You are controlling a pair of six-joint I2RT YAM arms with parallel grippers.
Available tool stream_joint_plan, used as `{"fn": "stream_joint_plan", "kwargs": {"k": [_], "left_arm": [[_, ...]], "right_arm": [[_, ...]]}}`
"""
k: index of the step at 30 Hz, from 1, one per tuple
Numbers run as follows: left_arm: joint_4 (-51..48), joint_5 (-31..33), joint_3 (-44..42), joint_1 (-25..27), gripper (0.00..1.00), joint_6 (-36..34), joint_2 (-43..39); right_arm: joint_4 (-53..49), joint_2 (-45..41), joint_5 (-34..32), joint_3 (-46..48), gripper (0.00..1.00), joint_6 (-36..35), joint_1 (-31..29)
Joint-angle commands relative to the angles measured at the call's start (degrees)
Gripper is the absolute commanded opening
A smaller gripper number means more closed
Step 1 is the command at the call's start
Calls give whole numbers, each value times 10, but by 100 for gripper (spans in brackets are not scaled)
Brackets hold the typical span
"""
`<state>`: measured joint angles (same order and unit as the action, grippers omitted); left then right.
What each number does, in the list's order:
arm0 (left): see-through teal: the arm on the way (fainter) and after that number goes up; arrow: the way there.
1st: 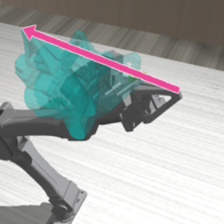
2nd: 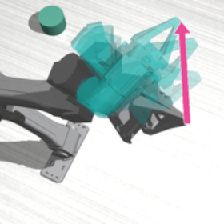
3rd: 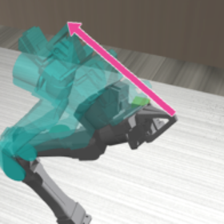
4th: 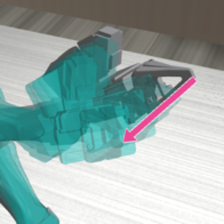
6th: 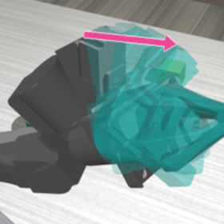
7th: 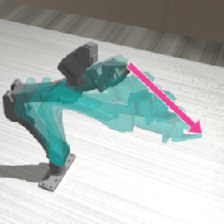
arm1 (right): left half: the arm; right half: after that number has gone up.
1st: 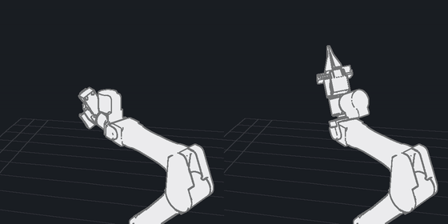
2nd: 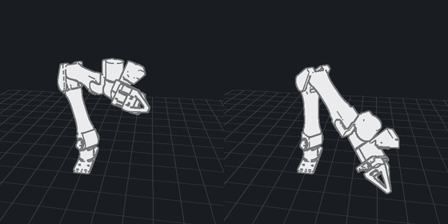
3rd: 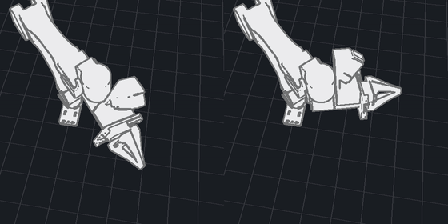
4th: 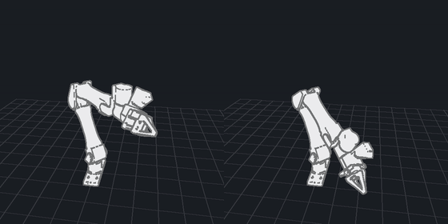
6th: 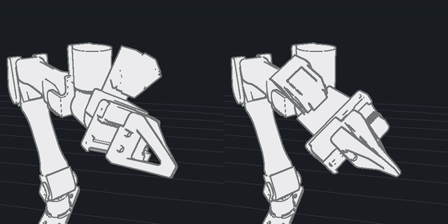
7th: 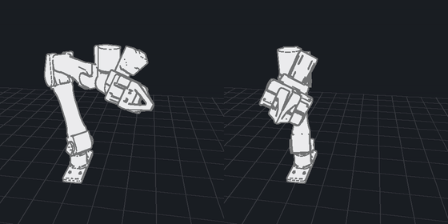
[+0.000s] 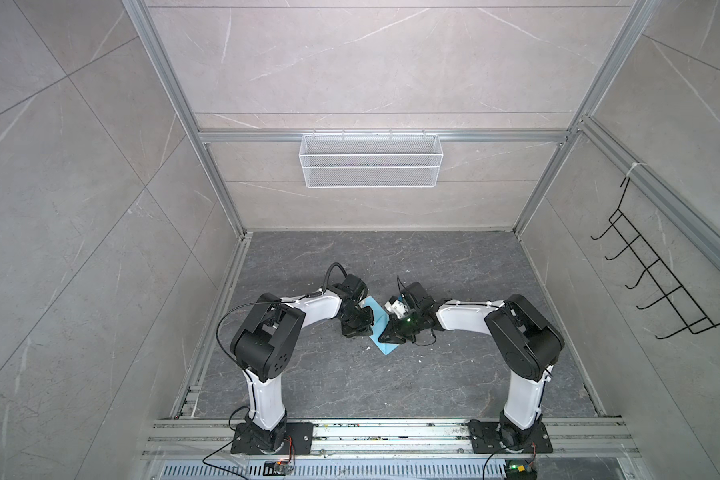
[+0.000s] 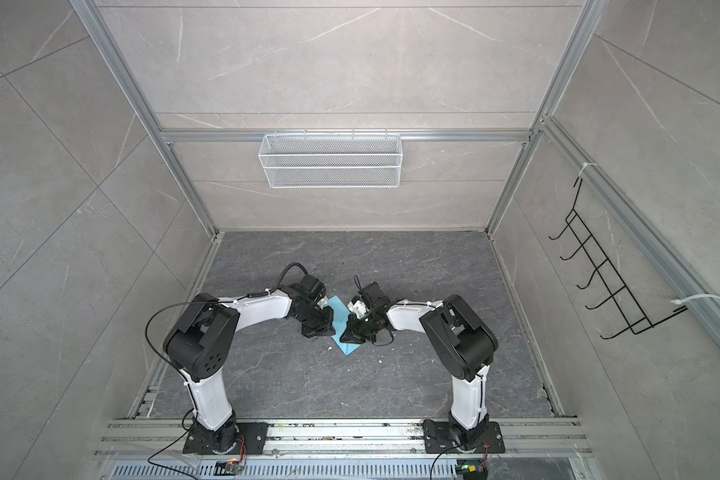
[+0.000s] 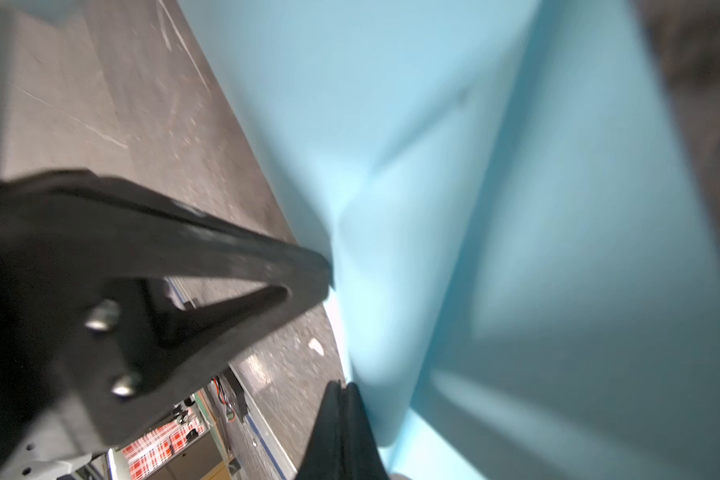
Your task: Fold a paper plane with a square sheet of paper (pick it up from the middle)
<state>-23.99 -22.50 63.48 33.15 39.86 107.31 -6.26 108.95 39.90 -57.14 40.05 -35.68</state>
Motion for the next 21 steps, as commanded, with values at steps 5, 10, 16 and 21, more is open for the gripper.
{"fn": "stream_joint_plan", "kwargs": {"k": [5,10,16,21], "left_arm": [[-48,61,-6,2,0,-23,32],[-53,68,-5,2,0,-26,33],[-55,71,-6,2,0,-27,33],[-55,71,-6,2,0,-28,33]], "right_arm": [[-14,-9,4,20,6,-9,-5],[-16,-12,-1,31,6,-11,-5],[-24,-23,-6,47,5,-15,-5],[-46,-44,-9,62,5,-33,-4]]}}
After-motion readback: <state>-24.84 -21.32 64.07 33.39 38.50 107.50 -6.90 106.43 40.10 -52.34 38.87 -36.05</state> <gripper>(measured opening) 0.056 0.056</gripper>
